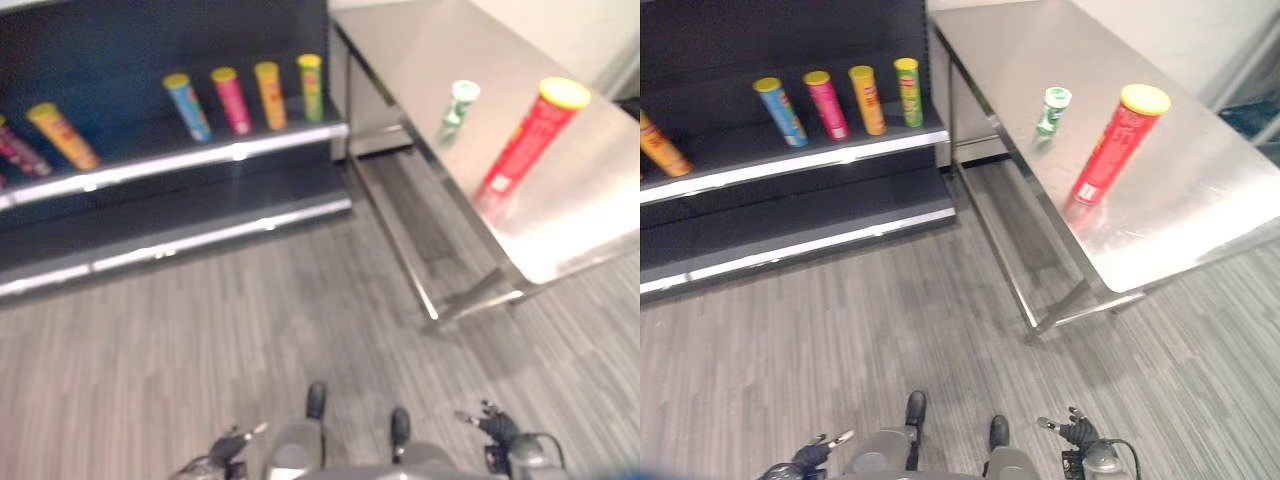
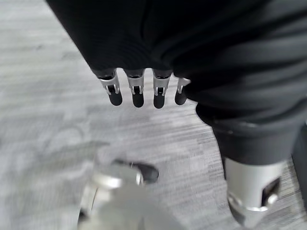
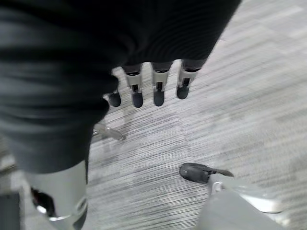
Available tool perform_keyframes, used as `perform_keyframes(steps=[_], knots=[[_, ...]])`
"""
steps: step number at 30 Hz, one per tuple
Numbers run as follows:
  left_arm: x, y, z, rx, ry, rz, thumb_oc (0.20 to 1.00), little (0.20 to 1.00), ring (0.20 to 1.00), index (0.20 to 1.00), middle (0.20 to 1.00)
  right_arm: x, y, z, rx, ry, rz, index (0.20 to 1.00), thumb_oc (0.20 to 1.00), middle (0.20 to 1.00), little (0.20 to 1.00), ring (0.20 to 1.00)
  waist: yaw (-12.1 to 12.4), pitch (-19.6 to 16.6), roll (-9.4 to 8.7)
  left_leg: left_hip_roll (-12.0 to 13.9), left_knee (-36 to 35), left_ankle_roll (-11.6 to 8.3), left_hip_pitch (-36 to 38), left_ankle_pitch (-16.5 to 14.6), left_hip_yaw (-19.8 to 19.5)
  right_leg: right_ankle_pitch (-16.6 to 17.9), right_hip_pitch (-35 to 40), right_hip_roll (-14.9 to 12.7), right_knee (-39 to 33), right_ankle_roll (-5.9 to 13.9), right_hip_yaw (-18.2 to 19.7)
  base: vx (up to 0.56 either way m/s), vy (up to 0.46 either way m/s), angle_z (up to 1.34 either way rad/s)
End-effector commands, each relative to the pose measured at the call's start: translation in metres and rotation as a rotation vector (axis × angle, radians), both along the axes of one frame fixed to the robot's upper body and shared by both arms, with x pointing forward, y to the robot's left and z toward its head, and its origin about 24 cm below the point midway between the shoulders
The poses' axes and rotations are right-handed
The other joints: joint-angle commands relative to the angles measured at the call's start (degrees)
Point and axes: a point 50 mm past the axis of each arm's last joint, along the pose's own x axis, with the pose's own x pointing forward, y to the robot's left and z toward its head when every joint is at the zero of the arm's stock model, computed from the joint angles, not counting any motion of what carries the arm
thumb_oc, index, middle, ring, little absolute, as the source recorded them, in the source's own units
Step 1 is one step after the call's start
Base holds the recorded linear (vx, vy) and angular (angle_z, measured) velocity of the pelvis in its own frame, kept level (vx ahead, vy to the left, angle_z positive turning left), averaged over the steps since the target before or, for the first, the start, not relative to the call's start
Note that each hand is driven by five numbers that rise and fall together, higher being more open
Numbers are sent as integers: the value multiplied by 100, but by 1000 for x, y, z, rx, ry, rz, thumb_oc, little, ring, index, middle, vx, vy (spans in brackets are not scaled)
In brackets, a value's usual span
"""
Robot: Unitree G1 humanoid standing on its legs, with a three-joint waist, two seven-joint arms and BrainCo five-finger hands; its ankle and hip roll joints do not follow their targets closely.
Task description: Put the goods on the table back onto the shelves and tidy them up.
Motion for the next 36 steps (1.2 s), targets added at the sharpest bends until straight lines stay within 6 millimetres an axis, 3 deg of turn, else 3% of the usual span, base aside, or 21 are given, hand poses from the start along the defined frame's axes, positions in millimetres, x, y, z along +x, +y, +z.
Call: perform_keyframes(steps=[1, 2, 3, 5, 6, 7, 9, 11, 12, 13, 15, 16, 18, 19, 22, 26, 30, 36], knots=[[11, 14, 8, 36, -53, 16, 1000, 1000, 1000, 1000, 1000, 37, -2, 22, -28, -137, 66, 1000, 1000, 1000, 1000, 1000, 262, -117, 241, 359, -138, 80, -18, 127, 83, 165, 302, -566, 1478, 478, -1409, 113, 343, -90], [13, 13, 9, 29, -67, 19, 1000, 1000, 1000, 1000, 1000, 36, -2, 21, -29, -135, 65, 1000, 1000, 1000, 1000, 1000, 263, -133, 368, 424, -176, 166, 21, 140, 219, 68, 234, -654, 2402, 383, -1758, 68, 278, -82], [13, 13, 9, 28, -67, 19, 1000, 1000, 1000, 1000, 1000, 36, -2, 21, -30, -135, 65, 1000, 1000, 1000, 1000, 1000, 262, -149, 369, 425, -172, 167, -1, 143, 216, 69, 212, -654, 2408, 382, -1758, 35, 342, -81], [8, 17, 8, 32, -50, 34, 1000, 1000, 1000, 1000, 1000, 33, -5, 21, -35, -128, 54, 1000, 1000, 1000, 1000, 1000, 238, -181, 396, 346, -301, 202, 95, 188, 406, 220, 327, -630, 3445, 446, -2067, 26, 286, -45], [9, 18, 9, 34, -51, 34, 1000, 1000, 1000, 1000, 1000, 31, -7, 20, -36, -125, 43, 1000, 1000, 1000, 1000, 1000, 237, -216, 318, 236, -324, 206, 99, 176, 455, 330, 405, -521, 3411, 450, -2033, 40, 188, -20], [9, 18, 9, 36, -51, 35, 1000, 1000, 1000, 1000, 1000, 29, -9, 20, -39, -120, 38, 1000, 1000, 1000, 1000, 1000, 251, -252, 236, 139, -323, 198, 82, 170, 477, 479, 509, -397, 3089, 507, -2007, 56, 110, -37], [10, 19, 10, 42, -53, 24, 1000, 1000, 1000, 1000, 1000, 25, -9, 19, -40, -115, 28, 1000, 1000, 1000, 1000, 1000, 367, -349, -115, -135, -287, 181, -13, 142, 622, 688, 1063, -204, 2104, 623, -2009, 16, 12, -40], [12, 20, 10, 49, -54, 22, 1000, 1000, 1000, 1000, 1000, 29, -10, 21, -40, -134, 24, 1000, 1000, 1000, 1000, 1000, 401, -404, -263, -178, -331, 155, -5, 100, 714, 363, 988, -78, 1555, 544, -1925, -7, 3, -15], [12, 20, 10, 48, -54, 21, 1000, 1000, 1000, 1000, 1000, 29, -10, 21, -40, -134, 24, 1000, 1000, 1000, 1000, 1000, 401, -415, -258, -169, -326, 153, -22, 102, 712, 373, 977, -68, 1547, 539, -1927, 54, 0, -37], [12, 18, 9, 47, -48, 19, 1000, 1000, 1000, 1000, 1000, 32, -11, 24, -40, -149, 16, 1000, 1000, 1000, 1000, 1000, 340, -459, -194, -77, -405, 137, 61, 39, 672, -33, 723, 55, 1216, 431, -1858, 72, 0, -42], [12, 17, 8, 45, -44, 11, 1000, 1000, 1000, 1000, 1000, 33, -12, 25, -43, -153, 14, 1000, 1000, 1000, 1000, 1000, 273, -437, -113, 1, -442, 139, 133, 8, 621, -124, 375, 60, 1294, 389, -1824, 73, -2, -29], [15, 14, 8, 47, -44, -6, 1000, 1000, 1000, 1000, 1000, 34, -15, 26, -53, -160, 2, 1000, 1000, 1000, 1000, 1000, 44, -314, 42, 133, -485, 129, 295, -28, 496, -28, -140, -28, 1226, 388, -1751, 73, -21, 2], [18, 13, 8, 49, -49, -20, 1000, 1000, 1000, 1000, 1000, 32, -15, 25, -54, -153, -4, 1000, 1000, 1000, 1000, 1000, -65, -219, 67, 129, -488, 126, 415, -52, 394, 41, -157, -67, 1027, 389, -1714, 67, -31, 35], [22, 11, 9, 49, -60, -25, 1000, 1000, 1000, 1000, 1000, 30, -15, 24, -52, -147, -13, 1000, 1000, 1000, 1000, 1000, -151, -166, 70, 110, -488, 126, 482, -71, 312, 237, -273, -117, 871, 439, -1615, 46, -42, 48], [30, 9, 10, 54, -78, -45, 1000, 1000, 1000, 1000, 1000, 21, -13, 17, -46, -104, -18, 1000, 1000, 1000, 1000, 1000, -311, -45, 34, 9, -419, 154, 669, -178, 134, 591, -428, -170, 521, 542, -1147, 62, -46, 61], [29, 8, 10, 58, -67, -62, 1000, 1000, 1000, 1000, 1000, 13, -12, 12, -39, -74, -21, 1000, 1000, 1000, 1000, 1000, -341, -64, -35, -78, -356, 162, 735, -265, 82, 730, -335, -186, 395, 578, -962, 39, -46, 53], [24, 8, 8, 62, -46, -69, 1000, 1000, 1000, 1000, 1000, 8, -11, 9, -35, -49, -16, 1000, 1000, 1000, 1000, 1000, -289, -187, -109, -105, -389, 141, 805, -302, 113, 702, -26, -230, 64, 598, -1128, 50, -74, -5], [18, 3, 4, 54, -20, -74, 1000, 1000, 1000, 1000, 1000, 3, -11, 6, -25, -33, -39, 1000, 1000, 1000, 1000, 1000, -317, -333, -79, -27, -452, 71, 932, -345, 161, 545, 204, -170, -5, 555, -1236, 45, -60, 0]])
